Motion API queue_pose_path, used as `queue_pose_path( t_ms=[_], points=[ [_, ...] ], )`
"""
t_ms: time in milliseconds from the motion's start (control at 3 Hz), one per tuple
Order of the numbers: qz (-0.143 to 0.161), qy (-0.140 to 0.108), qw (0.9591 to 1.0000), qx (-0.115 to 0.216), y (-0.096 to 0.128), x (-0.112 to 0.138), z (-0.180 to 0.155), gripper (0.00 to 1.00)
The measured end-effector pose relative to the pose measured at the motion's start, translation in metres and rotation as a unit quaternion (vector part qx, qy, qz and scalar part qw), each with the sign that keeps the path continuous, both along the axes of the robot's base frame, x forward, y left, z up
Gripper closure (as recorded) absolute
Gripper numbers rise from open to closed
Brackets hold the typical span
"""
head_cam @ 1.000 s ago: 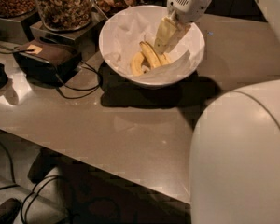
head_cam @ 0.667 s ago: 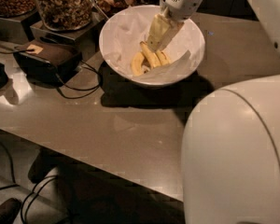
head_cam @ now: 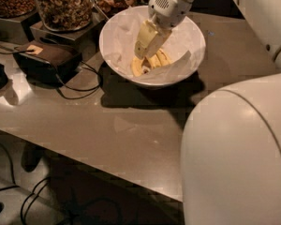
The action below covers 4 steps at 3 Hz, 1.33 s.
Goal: Pick banana from white bowl
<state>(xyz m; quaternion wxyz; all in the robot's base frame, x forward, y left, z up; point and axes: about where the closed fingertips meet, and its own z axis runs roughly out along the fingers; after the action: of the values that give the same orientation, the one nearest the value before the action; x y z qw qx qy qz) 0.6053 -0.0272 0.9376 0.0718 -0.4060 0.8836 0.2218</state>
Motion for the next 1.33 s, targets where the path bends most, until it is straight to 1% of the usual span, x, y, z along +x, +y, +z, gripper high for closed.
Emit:
queue_pose_path(
  t_ms=[333,667,1000,1333],
  points=[
    [-0.015,0.014,0.9998,0.006,0.007,-0.013,-0.009,0.59],
    [-0.075,0.031,0.9967,-0.001,0.007,-0.030,-0.021,0.58],
    [-0.135,0.045,0.9894,-0.031,0.009,-0.039,-0.027,0.58],
    [-0.169,0.040,0.9823,-0.070,0.012,-0.040,-0.024,0.58]
  ],
)
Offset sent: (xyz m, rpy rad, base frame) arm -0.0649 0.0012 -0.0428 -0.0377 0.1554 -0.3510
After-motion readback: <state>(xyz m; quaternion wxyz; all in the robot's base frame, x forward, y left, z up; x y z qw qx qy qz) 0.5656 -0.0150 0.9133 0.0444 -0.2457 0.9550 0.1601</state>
